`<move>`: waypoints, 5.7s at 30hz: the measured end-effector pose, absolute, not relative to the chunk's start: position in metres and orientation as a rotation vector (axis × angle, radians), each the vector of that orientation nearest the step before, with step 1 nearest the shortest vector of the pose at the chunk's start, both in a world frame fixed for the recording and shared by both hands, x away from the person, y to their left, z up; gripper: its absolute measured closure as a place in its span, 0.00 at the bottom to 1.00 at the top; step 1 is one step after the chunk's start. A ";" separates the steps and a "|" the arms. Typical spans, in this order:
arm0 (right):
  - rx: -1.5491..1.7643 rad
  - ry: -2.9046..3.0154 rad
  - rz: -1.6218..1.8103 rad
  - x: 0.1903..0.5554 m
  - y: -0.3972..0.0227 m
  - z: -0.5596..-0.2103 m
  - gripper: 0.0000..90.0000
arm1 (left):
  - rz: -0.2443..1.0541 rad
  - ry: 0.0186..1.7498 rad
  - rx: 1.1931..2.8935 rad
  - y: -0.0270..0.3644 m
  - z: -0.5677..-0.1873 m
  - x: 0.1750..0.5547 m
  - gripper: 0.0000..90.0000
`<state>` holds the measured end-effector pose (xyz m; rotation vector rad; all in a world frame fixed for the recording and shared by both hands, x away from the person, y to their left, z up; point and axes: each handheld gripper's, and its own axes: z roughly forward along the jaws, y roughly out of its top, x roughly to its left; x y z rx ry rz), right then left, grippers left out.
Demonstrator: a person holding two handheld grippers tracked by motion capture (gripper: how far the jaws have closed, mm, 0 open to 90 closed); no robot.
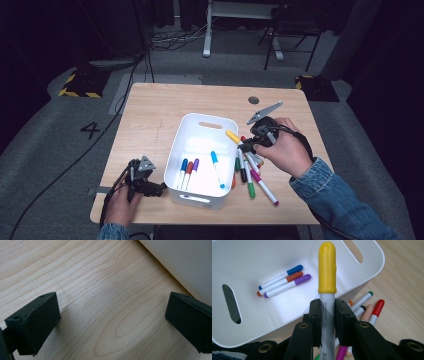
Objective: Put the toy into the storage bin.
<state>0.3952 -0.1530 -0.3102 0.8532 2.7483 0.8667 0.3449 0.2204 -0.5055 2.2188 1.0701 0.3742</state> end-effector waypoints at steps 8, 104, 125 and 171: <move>0.806 2.762 0.890 0.396 -0.133 -0.307 0.86 | 0.375 1.069 2.216 0.221 -0.506 0.347 0.00; 0.794 2.692 0.938 0.407 -0.130 -0.319 0.67 | 0.369 1.078 2.214 0.220 -0.506 0.347 0.00; 1.008 2.608 0.899 0.448 -0.187 -0.345 0.70 | 0.388 1.092 2.211 0.221 -0.505 0.345 0.00; 1.190 2.678 0.651 0.490 -0.206 -0.463 0.73 | 0.388 1.093 2.211 0.221 -0.505 0.345 0.00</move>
